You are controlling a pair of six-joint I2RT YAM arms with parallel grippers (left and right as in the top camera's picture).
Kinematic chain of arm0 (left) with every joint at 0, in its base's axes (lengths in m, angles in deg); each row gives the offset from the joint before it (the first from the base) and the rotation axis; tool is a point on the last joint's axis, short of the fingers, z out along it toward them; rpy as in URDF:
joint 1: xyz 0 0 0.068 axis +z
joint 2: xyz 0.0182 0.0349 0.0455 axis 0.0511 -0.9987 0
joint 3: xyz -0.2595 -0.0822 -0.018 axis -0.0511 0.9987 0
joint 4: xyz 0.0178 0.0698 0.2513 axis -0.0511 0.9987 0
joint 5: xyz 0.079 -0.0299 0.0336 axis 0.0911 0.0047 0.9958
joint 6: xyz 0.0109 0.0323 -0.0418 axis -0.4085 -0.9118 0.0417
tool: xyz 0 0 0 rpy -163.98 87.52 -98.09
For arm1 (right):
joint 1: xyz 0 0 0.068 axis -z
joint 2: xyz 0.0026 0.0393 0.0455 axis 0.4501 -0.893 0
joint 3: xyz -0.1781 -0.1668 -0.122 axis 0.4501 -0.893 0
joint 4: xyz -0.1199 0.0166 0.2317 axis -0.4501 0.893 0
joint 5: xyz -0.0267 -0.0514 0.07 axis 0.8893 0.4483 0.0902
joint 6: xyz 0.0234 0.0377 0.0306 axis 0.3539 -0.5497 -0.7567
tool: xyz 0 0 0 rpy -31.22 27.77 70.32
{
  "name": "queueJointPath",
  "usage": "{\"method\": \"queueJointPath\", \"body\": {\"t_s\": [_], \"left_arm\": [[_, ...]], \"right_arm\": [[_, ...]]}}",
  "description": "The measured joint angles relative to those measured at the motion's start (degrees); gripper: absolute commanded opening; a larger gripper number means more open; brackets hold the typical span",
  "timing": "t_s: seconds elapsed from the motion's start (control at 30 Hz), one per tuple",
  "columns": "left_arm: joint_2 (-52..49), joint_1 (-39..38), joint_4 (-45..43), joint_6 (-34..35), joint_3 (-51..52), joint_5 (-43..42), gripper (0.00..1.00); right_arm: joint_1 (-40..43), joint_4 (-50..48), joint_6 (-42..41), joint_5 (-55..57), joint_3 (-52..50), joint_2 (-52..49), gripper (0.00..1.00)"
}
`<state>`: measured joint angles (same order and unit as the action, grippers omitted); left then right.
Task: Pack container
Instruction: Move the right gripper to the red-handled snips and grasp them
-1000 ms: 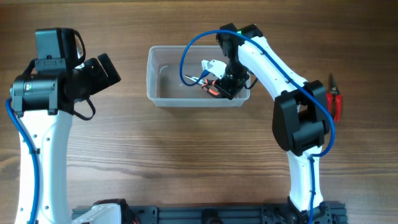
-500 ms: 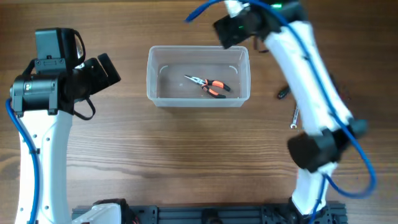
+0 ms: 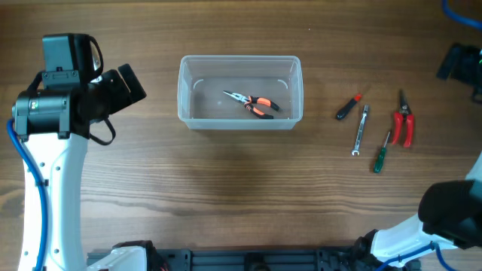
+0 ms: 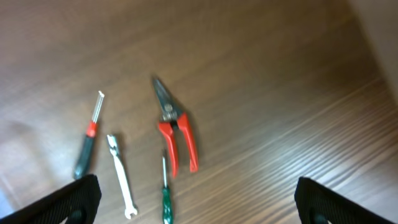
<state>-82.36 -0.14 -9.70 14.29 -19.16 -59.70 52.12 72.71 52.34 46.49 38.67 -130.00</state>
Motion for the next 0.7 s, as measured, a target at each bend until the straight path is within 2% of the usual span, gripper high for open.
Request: {"method": "queueJointPath", "body": {"t_s": [0.1,0.23,0.53,0.7], "left_arm": [[0.0,0.0,-0.2,0.0,0.0,0.0,1.0],[0.0,0.0,-0.1,0.0,0.0,0.0,1.0],[0.0,0.0,-0.1,0.0,0.0,0.0,1.0],[0.0,0.0,-0.1,0.0,0.0,0.0,1.0]], "right_arm": [[0.2,-10.3,1.4,-0.8,-14.4,-0.2,1.0],[0.2,-21.7,3.5,-2.1,-28.6,-0.5,1.0],[7.6,-28.5,8.9,-7.9,-33.1,-0.5,1.0],[8.1,-32.3,9.3,-8.4,-37.8,-0.5,1.0]]}}
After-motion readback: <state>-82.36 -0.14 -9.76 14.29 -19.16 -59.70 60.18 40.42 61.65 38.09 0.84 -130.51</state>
